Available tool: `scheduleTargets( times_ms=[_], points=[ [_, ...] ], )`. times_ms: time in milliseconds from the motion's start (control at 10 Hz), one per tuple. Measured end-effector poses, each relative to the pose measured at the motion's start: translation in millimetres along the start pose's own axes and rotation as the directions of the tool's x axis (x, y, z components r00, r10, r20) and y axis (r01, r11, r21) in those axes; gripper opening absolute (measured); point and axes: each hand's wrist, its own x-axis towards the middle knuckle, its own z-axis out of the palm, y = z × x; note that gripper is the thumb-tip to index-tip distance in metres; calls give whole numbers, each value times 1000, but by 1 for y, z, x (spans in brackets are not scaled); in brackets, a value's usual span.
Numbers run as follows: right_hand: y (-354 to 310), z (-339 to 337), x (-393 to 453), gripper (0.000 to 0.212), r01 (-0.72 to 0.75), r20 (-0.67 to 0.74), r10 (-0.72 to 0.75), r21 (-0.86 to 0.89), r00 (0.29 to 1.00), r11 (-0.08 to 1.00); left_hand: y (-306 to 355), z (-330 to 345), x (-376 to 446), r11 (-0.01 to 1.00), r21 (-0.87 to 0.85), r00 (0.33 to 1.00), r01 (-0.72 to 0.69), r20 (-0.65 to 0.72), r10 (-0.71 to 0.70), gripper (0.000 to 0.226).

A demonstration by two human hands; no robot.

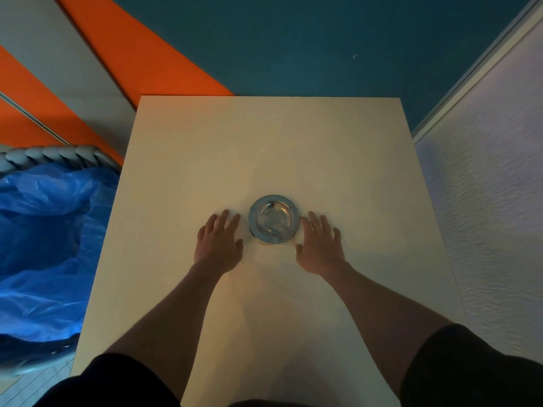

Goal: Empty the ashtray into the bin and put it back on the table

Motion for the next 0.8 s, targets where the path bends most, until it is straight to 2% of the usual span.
scheduleTargets(
  times_ms=[300, 600, 800],
  points=[
    [2, 1, -1, 71, 11, 50, -8, -67, 999, 998, -2, 3, -3, 1000, 20, 1000, -15, 28, 14, 66],
    [2, -3, 1, 73, 6, 86, -3, -37, 996, 999, -1, -6, 3, 1000, 16, 997, -7, 75, 6, 64],
    [1, -26, 1, 84, -42, 98, 37, 41, 995, 998, 5, -31, 15, 999, -39, 999, -3, 54, 6, 64]
  ],
)
